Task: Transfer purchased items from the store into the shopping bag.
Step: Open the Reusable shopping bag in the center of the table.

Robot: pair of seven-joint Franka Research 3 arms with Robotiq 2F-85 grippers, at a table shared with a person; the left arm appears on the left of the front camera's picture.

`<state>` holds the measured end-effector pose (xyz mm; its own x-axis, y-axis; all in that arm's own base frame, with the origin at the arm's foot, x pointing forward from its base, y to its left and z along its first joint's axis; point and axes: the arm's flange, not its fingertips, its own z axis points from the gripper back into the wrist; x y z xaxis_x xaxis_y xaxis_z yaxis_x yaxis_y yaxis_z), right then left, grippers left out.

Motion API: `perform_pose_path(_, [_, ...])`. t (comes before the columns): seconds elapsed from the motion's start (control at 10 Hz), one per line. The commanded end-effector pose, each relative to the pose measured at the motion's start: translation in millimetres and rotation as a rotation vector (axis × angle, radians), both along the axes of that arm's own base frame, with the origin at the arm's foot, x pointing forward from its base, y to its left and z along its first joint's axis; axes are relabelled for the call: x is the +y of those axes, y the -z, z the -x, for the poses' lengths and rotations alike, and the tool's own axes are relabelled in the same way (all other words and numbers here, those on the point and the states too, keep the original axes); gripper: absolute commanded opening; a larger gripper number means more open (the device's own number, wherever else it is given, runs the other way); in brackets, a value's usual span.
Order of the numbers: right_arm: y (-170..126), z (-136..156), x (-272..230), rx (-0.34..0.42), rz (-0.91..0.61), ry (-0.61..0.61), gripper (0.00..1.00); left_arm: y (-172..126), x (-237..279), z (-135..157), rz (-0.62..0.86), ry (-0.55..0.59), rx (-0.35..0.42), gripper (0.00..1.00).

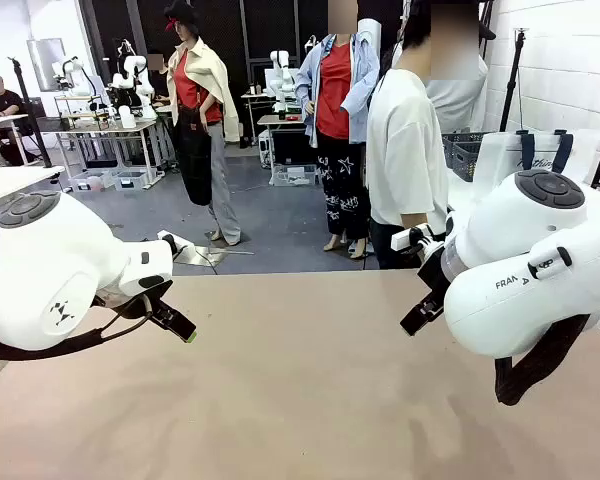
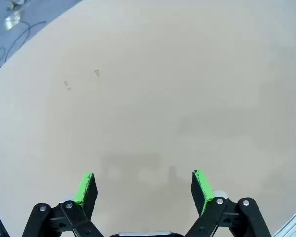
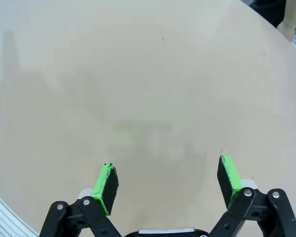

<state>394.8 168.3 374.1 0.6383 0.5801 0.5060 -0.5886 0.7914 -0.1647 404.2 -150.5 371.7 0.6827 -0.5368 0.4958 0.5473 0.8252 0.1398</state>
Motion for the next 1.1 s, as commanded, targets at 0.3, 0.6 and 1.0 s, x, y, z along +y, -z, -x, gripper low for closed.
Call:
perform_pose_path(0.3, [0.0, 0.0, 0.0, 0.0, 0.0, 0.0, 1.0, 0.1, 0.0, 0.1, 0.0, 0.0, 0.0, 1.0])
perform_pose_path(0.6, [0.0, 0.0, 0.0, 0.0, 0.0, 0.0, 1.0, 0.1, 0.0, 0.1, 0.0, 0.0, 0.0, 1.0])
perform_pose_path(1.0, [0.0, 0.0, 0.0, 0.0, 0.0, 0.0, 1.0, 0.0, -0.7, 0.2, -0.001, 0.001, 0.0, 1.0])
